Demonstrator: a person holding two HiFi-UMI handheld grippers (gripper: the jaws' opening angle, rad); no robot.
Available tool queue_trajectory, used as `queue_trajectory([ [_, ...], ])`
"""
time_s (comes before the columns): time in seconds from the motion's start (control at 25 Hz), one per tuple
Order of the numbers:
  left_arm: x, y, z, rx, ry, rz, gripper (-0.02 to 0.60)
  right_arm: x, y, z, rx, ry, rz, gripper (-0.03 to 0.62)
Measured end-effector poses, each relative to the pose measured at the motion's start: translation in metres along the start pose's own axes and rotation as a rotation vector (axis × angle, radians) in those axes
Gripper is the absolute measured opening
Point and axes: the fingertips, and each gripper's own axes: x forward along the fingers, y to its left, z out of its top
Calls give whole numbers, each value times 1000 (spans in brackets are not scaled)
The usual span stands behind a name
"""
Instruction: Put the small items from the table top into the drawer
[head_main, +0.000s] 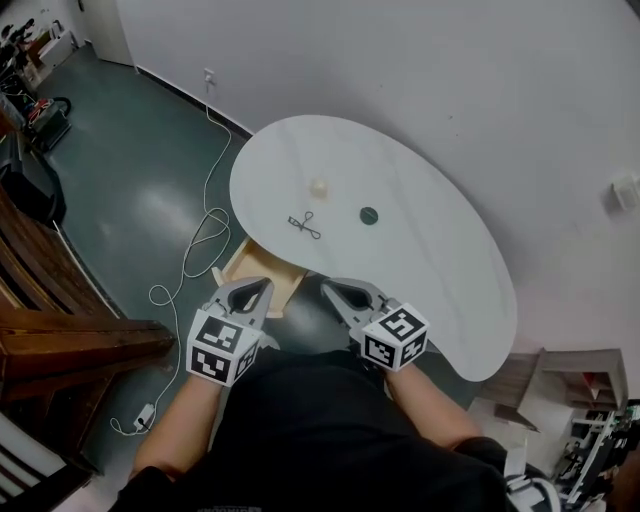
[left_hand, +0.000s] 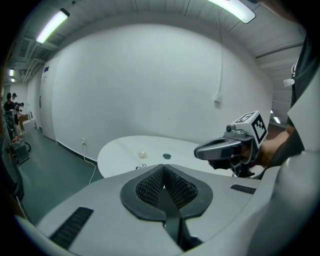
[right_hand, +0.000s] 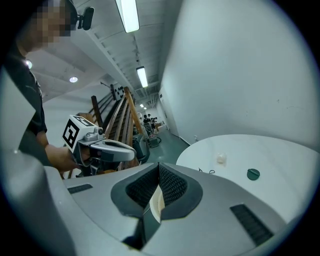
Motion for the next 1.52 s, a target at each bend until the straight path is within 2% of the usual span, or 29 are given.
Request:
queue_trajectory([
  [0.2, 7, 29, -5, 27, 30, -4, 15, 22, -23, 7, -23, 3, -48, -5],
  [0.52, 23, 49, -16, -9, 71, 10, 15, 57, -70, -8, -106, 102, -98, -5],
  [0.64, 26, 60, -19, -32, 74, 58, 15, 73, -90, -19, -152, 168, -91, -5],
  [0.76, 28, 75, -26, -88, 82, 120, 15, 93, -109, -34, -194, 247, -76, -5],
  [1.04, 43, 92, -32, -170, 85, 209, 15, 136, -150, -70, -329, 411, -27, -2],
  [1.28, 44, 88, -48, -127, 152, 255, 15, 164, -175, -99, -441, 525, 0, 23],
  [1.52, 31, 93, -65, -225, 166, 292, 15, 189, -191, -112, -541, 610, 17, 44],
])
